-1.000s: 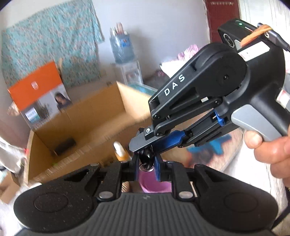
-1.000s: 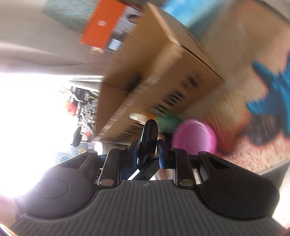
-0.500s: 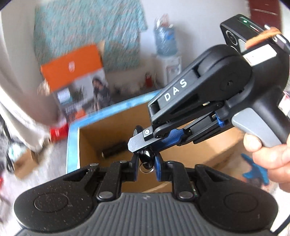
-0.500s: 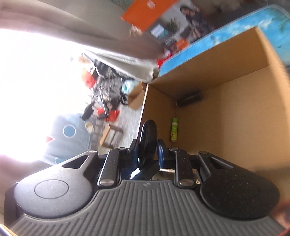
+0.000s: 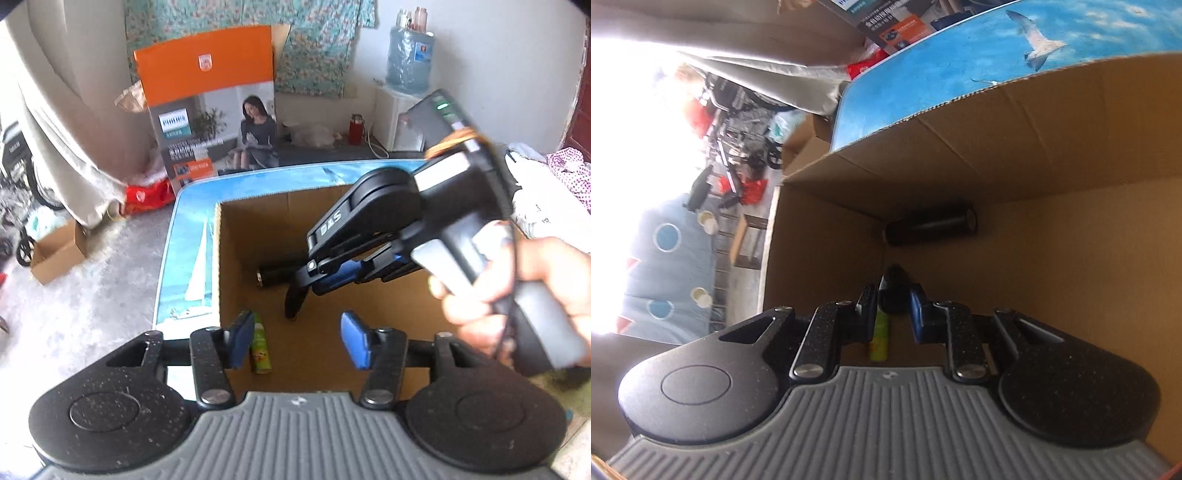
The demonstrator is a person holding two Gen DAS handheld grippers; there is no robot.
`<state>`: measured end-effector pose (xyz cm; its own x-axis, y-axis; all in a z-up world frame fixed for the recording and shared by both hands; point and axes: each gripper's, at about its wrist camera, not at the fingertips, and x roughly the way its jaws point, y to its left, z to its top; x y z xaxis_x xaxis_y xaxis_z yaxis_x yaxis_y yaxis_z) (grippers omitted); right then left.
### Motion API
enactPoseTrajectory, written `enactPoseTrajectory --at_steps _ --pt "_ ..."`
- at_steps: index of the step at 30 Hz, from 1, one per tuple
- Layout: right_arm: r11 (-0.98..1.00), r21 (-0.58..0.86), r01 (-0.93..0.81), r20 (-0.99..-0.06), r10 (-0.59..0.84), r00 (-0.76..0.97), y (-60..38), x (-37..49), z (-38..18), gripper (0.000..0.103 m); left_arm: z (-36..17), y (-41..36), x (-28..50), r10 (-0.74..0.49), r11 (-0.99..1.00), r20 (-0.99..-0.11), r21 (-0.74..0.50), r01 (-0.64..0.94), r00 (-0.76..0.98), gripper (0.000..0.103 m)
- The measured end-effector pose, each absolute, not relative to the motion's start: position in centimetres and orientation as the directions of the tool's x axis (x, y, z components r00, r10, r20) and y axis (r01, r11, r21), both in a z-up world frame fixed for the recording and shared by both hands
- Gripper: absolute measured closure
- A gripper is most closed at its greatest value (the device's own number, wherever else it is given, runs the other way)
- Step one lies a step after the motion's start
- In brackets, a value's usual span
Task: Organize rigid objects
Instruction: 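Carry the second black cylinder into the box and open the right gripper, then move the open right gripper back out of the box to the table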
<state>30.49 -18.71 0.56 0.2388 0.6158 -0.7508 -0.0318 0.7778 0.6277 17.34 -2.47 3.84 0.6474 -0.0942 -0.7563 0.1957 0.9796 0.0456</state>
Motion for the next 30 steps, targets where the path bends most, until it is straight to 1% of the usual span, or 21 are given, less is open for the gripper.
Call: enactPoseTrajectory --at_steps 4,8,9,16,18,20,22,25,27,30 --pt "0.768 0.640 -0.041 -0.737 0.628 0.249 -18.9 30.1 1.1 0.082 5.2 -2.4 16.3 -0.138 0.979 -0.727 0.005 0.205 0.673 0.041" --pt "0.743 0.664 -0.080 -0.696 0.654 0.294 -20.5 28.2 3.5 0.079 6.6 -1.8 14.0 -0.191 0.974 -0.678 -0.044 0.221 0.709 0.029" --pt "0.731 0.676 -0.088 -0.680 0.666 0.307 -21.1 27.5 4.2 0.078 7.0 -1.5 13.4 -0.207 0.972 -0.664 -0.054 0.229 0.719 0.026" --pt "0.648 0.740 -0.184 -0.528 0.727 0.438 -26.3 20.6 10.6 0.074 8.6 -0.9 9.2 -0.293 0.951 -0.589 -0.096 0.295 0.753 0.019" --pt "0.637 0.742 -0.211 -0.483 0.725 0.491 -28.3 18.0 12.0 0.073 8.6 -0.8 7.9 -0.324 0.940 -0.572 -0.101 0.327 0.754 0.018" --pt "0.632 0.740 -0.231 -0.436 0.711 0.551 -30.8 14.6 13.3 0.070 8.4 -0.7 6.6 -0.342 0.933 -0.559 -0.105 0.345 0.756 0.013" --pt "0.637 0.735 -0.233 -0.408 0.690 0.598 -32.5 11.5 13.2 0.068 7.8 -0.5 5.4 -0.369 0.925 -0.545 -0.130 0.358 0.753 0.011" --pt "0.660 0.718 -0.222 -0.400 0.652 0.644 -34.4 7.3 12.3 0.067 6.7 -0.6 3.7 -0.418 0.904 -0.539 -0.166 0.394 0.732 0.009" --pt "0.686 0.701 -0.197 -0.422 0.621 0.661 -35.5 4.7 10.9 0.065 5.7 -1.1 2.9 -0.431 0.896 -0.551 -0.168 0.411 0.715 0.009" --pt "0.706 0.694 -0.142 -0.463 0.588 0.663 -36.6 2.1 8.3 0.064 3.9 -2.3 1.9 -0.429 0.892 -0.591 -0.154 0.426 0.684 0.009"
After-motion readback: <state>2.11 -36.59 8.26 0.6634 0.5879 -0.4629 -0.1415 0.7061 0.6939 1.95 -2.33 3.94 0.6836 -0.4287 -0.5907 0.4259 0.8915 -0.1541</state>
